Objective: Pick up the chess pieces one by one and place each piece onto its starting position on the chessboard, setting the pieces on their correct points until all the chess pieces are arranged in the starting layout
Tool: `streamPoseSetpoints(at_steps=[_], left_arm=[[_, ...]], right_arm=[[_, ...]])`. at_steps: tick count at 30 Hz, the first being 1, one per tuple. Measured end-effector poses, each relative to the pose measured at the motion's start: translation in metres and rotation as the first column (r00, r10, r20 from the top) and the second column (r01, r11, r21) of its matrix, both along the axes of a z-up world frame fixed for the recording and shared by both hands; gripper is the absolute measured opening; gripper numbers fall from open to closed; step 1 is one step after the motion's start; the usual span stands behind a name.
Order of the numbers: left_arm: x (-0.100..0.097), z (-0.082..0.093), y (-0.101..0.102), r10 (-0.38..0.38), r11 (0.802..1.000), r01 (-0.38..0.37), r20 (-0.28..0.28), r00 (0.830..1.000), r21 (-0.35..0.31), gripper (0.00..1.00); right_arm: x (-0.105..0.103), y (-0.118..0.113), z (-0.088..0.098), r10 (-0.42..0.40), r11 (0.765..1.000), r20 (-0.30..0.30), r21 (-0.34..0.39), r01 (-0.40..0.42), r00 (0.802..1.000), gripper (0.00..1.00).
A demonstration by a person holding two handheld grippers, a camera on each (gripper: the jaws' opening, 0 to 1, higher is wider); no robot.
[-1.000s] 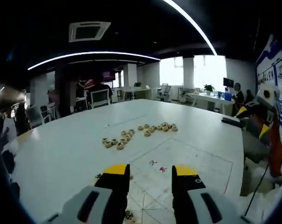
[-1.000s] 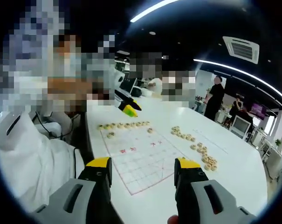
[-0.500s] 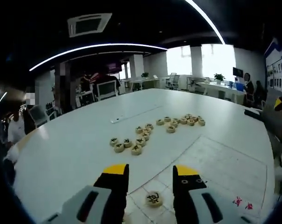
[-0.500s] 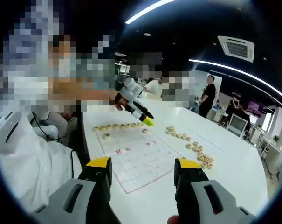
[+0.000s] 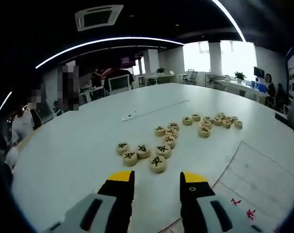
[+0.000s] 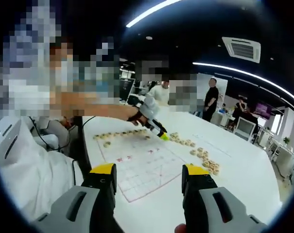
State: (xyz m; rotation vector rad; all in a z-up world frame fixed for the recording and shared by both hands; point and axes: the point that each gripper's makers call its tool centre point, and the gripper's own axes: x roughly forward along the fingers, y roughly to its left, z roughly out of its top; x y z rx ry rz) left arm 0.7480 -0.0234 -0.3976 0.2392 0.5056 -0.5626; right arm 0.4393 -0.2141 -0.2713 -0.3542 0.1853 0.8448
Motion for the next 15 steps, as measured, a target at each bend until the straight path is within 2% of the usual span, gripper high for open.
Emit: streamPoseSetpoints(at_steps=[8, 12, 15], left_arm=[[0.015, -0.006, -0.007, 0.029, 0.999, -0.029, -0.009, 1.000, -0.022, 0.36], [0.020, -0.006, -0.012, 0.033, 0.999, -0.033, -0.001, 0.999, -0.015, 0.20], [0.020, -0.005, -0.015, 0.032, 0.999, -0.032, -0.004, 0.999, -0.025, 0.20]], right_arm=[[0.006, -0.010, 0.000, -0.018, 1.000, -0.008, 0.020, 0.018, 1.000, 0.54], [0.007, -0.010, 0.000, -0.017, 1.000, -0.011, 0.020, 0.018, 1.000, 0.54], [0.006, -0.009, 0.000, -0.013, 1.000, -0.011, 0.020, 0.013, 1.000, 0.54]])
